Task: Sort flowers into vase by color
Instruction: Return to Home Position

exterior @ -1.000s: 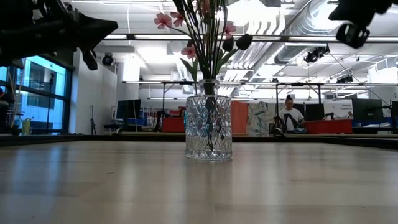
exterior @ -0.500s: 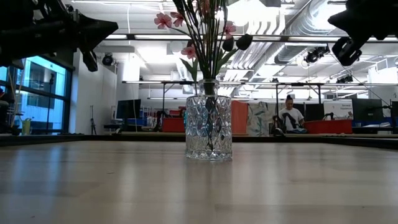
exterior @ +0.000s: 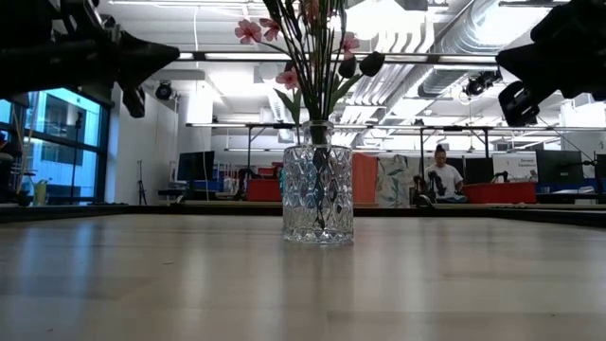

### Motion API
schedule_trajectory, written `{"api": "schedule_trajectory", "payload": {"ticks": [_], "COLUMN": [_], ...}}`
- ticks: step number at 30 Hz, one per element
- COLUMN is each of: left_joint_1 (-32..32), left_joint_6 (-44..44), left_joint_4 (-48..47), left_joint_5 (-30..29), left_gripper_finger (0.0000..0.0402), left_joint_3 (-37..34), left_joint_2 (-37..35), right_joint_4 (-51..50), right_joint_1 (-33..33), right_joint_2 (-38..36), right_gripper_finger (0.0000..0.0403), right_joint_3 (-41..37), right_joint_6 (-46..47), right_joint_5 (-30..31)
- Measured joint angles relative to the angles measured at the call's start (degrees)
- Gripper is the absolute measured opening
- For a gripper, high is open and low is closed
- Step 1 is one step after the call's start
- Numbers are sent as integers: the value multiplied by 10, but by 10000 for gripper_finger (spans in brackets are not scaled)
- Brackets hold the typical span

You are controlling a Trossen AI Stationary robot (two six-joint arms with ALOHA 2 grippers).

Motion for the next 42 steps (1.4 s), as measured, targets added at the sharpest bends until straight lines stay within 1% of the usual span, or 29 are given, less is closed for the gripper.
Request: {"api": "schedule_trajectory", "payload": {"ticks": [6, 10, 15, 20, 23, 26, 31, 36, 42], "left_joint_1": [0, 0, 0, 1, 0, 1, -2, -11, -21], "left_joint_6": [0, 0, -1, -4, -2, -3, -3, -1, -1], "left_joint_4": [-100, -170, -257, -396, -397, -395, -396, -395, -395], "left_joint_5": [0, 0, 0, -2, -27, -29, -30, -31, -32], "left_gripper_finger": [1, 1, 1, 1, 1, 1, 1, 1, 1], "left_joint_3": [0, 0, 0, 0, 1, 1, 0, 0, 0], "left_joint_2": [-44, -89, -159, -220, -239, -267, -265, -265, -265], "right_joint_4": [10, 10, 0, -5, -8, -11, -25, -77, -60], "right_joint_1": [0, 0, 0, 0, 0, 0, 2, 9, 9], "right_joint_2": [0, 0, 0, 0, 0, 1, -4, -69, -70], "right_gripper_finger": [0, 0, 0, 0, 0, 0, 0, 0, 0], "right_joint_3": [-2, -2, -2, -2, -2, -2, -2, -2, -2], "right_joint_6": [-68, -111, -99, -100, -101, -101, -101, -101, -101], "right_joint_5": [-1, -5, 12, 14, 15, 14, 14, 14, 10]}}
